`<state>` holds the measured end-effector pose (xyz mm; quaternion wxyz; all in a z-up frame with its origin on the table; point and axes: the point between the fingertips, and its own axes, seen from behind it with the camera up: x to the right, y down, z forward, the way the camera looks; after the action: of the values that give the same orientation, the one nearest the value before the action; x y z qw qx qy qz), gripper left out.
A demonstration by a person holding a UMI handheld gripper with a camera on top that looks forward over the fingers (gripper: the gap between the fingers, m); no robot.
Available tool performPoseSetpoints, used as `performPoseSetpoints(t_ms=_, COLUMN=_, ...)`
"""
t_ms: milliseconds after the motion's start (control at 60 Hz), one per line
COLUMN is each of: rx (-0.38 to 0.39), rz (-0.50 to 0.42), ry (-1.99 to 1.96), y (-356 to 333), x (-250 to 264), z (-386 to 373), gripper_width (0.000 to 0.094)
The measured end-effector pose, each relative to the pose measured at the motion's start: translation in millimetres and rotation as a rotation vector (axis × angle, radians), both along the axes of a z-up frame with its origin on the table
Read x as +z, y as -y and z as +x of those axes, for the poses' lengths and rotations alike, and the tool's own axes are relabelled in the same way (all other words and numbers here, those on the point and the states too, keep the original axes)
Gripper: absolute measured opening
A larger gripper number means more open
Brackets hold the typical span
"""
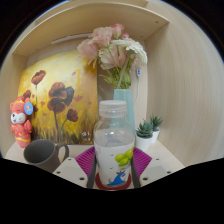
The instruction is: Pour water
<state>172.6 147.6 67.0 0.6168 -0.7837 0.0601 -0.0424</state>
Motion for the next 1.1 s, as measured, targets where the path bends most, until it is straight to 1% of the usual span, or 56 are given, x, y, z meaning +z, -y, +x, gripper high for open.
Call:
performPoseSetpoints(t_ms=83, rx=-0.005, rz=-0.029, ry=-0.012, y=4, x=-5, z=1, gripper_width=0.0592)
performPoseSetpoints(t_ms=217, rx=-0.042, rz=-0.086, ry=-0.03, y=26, x=-10, z=7, gripper_width=0.0785)
performPoseSetpoints(t_ms=267, rx=-0.057, rz=-0.106, ry=-0.025, y=41, x=-12, z=8, gripper_width=0.0822)
performPoseSetpoints(t_ms=417, rx=-0.07, rz=-0.217, ry=-0.011, y=105, x=-21, z=-6, gripper_width=0.0833)
performPoseSetpoints(t_ms=500, rx=-0.06, rz=-0.277, ry=-0.031, y=144, x=-21, z=-28, gripper_width=0.083)
performPoseSetpoints(t_ms=583, rx=-0.047, rz=-0.328, ry=-0.042, y=178, x=-12, z=-57, gripper_width=0.0828)
performPoseSetpoints(t_ms=700, rx=-0.023, rz=-0.359, ry=-0.057, y=208, x=13, z=-102, gripper_width=0.0825)
performPoseSetpoints(t_ms=783, rx=-0.005, rz=-0.361, ry=-0.059, y=215, x=37, z=-131, gripper_width=0.0835)
performPoseSetpoints(t_ms=833, rx=-0.003, rz=-0.355, ry=-0.078, y=217, x=54, z=-146, gripper_width=0.0851)
performPoseSetpoints(t_ms=917, rx=-0.004, rz=-0.344, ry=-0.127, y=216, x=80, z=-164, gripper_width=0.0853)
performPoseSetpoints(t_ms=1100, rx=-0.008, rz=-0.262, ry=-0.036, y=206, x=145, z=-176, gripper_width=0.0843)
